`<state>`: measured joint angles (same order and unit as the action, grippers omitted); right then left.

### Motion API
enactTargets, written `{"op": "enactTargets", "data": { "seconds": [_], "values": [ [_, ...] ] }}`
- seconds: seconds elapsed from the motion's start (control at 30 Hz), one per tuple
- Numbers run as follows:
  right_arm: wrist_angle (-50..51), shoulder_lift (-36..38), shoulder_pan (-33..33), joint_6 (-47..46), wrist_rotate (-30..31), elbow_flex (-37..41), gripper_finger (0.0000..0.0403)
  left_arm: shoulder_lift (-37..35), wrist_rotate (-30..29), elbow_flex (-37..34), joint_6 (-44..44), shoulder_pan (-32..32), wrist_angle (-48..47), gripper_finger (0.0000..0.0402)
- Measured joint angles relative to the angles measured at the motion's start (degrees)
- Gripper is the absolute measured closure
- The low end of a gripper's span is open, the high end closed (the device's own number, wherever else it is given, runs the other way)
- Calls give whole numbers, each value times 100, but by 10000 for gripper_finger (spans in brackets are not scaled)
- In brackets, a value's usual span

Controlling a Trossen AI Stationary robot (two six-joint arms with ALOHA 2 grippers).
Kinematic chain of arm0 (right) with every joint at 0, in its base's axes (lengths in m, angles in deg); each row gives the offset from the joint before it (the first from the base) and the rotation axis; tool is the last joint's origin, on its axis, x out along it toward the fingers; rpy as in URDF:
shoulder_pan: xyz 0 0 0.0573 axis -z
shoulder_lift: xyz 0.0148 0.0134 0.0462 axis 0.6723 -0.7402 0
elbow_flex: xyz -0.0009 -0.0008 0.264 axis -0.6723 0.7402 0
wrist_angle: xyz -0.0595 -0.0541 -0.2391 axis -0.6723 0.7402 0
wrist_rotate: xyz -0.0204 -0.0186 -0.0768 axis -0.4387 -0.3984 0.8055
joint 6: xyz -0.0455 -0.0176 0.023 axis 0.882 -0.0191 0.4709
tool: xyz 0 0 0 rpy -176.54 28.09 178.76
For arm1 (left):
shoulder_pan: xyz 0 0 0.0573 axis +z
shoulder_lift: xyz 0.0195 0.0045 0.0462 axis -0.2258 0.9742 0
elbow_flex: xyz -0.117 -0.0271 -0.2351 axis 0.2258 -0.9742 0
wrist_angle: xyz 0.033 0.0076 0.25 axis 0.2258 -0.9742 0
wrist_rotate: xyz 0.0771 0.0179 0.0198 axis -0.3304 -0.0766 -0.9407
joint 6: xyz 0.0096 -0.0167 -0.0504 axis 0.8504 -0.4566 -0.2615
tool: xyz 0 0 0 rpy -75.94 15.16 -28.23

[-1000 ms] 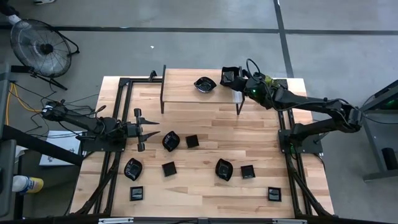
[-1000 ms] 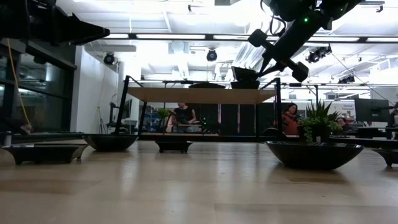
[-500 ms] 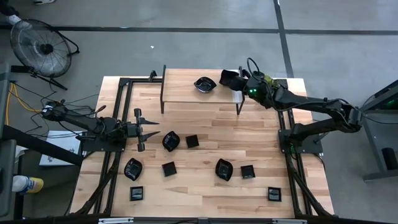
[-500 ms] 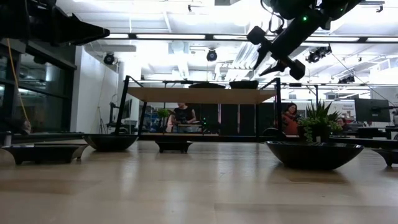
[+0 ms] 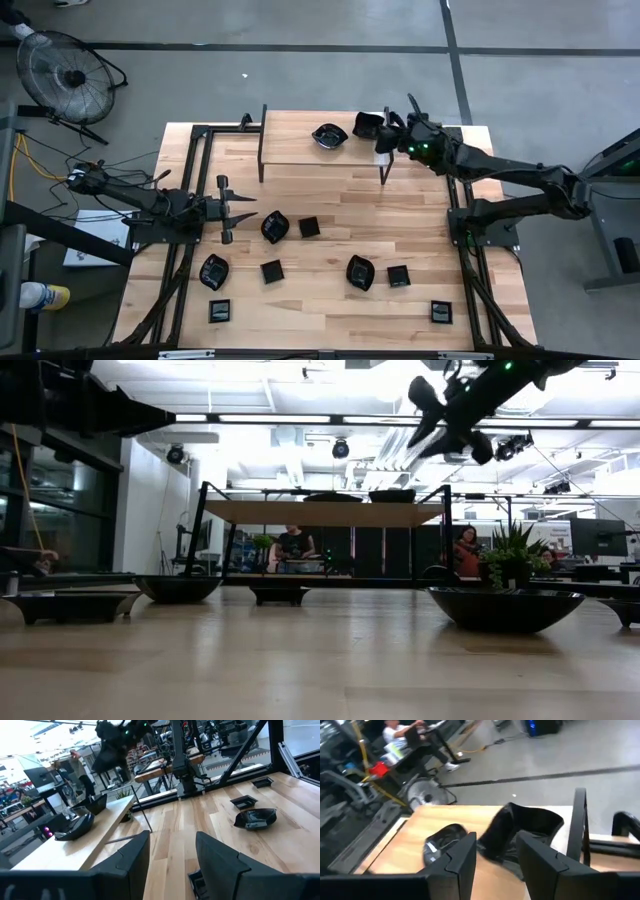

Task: Pick & Place Mini shaped plates
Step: Stack the leaf-shaped plate on top of the other leaf-shaped plates on the shelf

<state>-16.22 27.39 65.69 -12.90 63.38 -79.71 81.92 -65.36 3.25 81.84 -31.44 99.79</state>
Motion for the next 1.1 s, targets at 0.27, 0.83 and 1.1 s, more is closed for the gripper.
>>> {"op": "enactTargets", "data": {
  "seconds": [0.27,0.83,1.1],
  "values": [
    [653,725,-609,895,-142,-11,269,0,20,0,-127,0,-127,245],
    [1762,732,-3498,941,1671,-7,269,158,-464,0,-1676,0,-1065,245],
    [1713,103,-4736,608,2771,-4,269,935,-735,0,-3160,0,-1290,245]
  ]
}}
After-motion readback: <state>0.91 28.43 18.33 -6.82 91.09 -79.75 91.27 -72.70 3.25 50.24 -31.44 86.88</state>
